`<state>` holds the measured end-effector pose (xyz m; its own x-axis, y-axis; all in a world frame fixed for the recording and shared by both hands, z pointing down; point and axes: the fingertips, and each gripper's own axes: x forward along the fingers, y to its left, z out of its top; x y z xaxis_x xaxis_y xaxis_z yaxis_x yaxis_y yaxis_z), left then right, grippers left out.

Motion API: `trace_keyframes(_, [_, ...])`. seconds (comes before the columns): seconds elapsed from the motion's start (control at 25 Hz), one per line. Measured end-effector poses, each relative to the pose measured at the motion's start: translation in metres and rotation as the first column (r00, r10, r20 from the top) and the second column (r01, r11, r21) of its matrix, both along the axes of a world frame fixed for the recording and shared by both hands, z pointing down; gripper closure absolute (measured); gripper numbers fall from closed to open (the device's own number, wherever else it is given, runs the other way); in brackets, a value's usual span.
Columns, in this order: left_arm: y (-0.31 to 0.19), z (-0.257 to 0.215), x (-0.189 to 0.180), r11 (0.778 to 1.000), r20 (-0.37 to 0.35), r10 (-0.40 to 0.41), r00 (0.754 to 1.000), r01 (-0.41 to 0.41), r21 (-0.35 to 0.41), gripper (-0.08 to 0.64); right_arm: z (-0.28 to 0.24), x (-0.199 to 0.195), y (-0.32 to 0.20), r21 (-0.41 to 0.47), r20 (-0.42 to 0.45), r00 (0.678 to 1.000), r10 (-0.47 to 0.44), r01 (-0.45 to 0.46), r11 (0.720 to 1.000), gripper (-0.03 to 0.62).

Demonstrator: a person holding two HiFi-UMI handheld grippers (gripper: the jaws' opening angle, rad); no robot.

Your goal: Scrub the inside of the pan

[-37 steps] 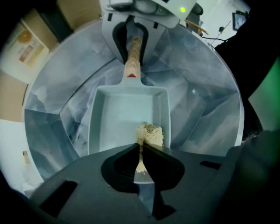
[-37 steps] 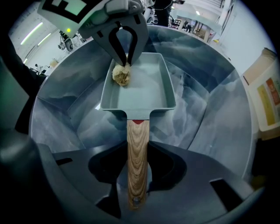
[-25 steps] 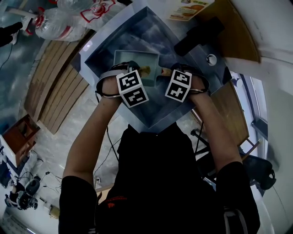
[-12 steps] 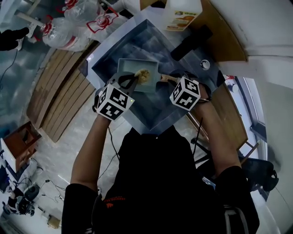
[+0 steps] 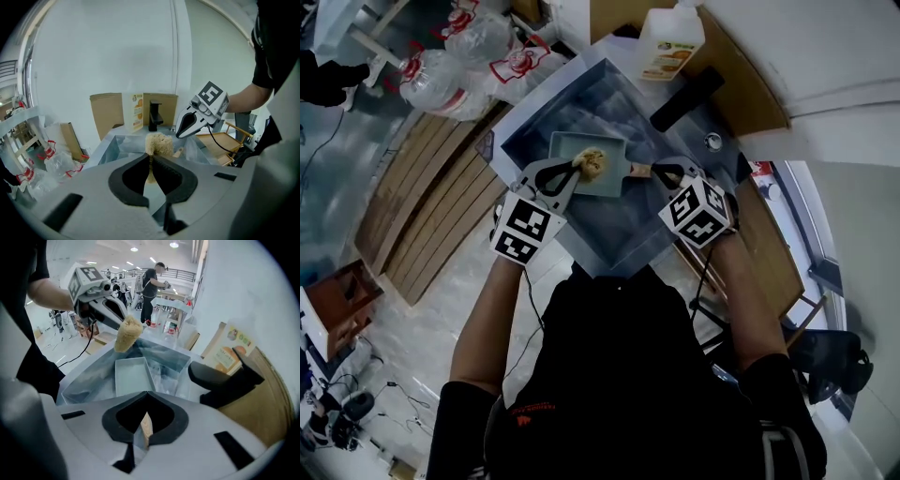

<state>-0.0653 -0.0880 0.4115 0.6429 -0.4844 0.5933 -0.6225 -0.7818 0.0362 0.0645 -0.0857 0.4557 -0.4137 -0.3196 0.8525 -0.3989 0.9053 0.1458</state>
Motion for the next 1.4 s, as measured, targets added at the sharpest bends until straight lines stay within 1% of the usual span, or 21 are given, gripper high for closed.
trace_keyframes(0.16, [0.006, -0.023, -0.006, 0.999, -0.06, -0.015, 0.998, 0.018, 0.048, 0.525, -0.035, -0.009, 0.001, 0.05, 0.081, 0.996, 0.037, -0.041, 0.998, 0.586])
trace_keyframes(0.32, [0.012, -0.049, -0.013, 0.994, -0.119, -0.039, 0.992, 0.051, 0.096, 0.525, -0.072, -0.017, 0.004, 0.104, 0.169, 0.983, 0.069, -0.087, 0.991, 0.588])
trace_keyframes(0.44, [0.016, -0.07, -0.018, 0.988, -0.153, -0.054, 0.987, 0.076, 0.135, 0.525, -0.097, -0.022, 0.009, 0.111, 0.252, 0.962, 0.106, -0.137, 0.984, 0.588])
trace_keyframes(0.56, [0.022, -0.091, -0.021, 0.981, -0.188, -0.062, 0.98, 0.095, 0.169, 0.525, -0.123, -0.028, 0.014, 0.126, 0.327, 0.937, 0.12, -0.169, 0.977, 0.588])
trace_keyframes(0.72, [0.027, -0.118, -0.026, 0.97, -0.238, -0.066, 0.969, 0.118, 0.21, 0.525, -0.151, -0.032, 0.021, 0.15, 0.405, 0.905, 0.129, -0.205, 0.967, 0.588])
trace_keyframes(0.88, [0.029, -0.133, -0.032, 0.963, -0.276, -0.073, 0.958, 0.14, 0.229, 0.525, -0.174, -0.036, 0.026, 0.155, 0.477, 0.869, 0.132, -0.231, 0.96, 0.588])
trace_keyframes(1.04, [0.032, -0.139, -0.034, 0.961, -0.29, -0.075, 0.954, 0.148, 0.235, 0.525, -0.188, -0.041, 0.03, 0.16, 0.52, 0.845, 0.129, -0.244, 0.956, 0.588])
trace_keyframes(1.4, [0.033, -0.143, -0.036, 0.954, -0.306, -0.079, 0.949, 0.161, 0.252, 0.525, -0.192, -0.044, 0.032, 0.144, 0.555, 0.82, 0.144, -0.264, 0.954, 0.588])
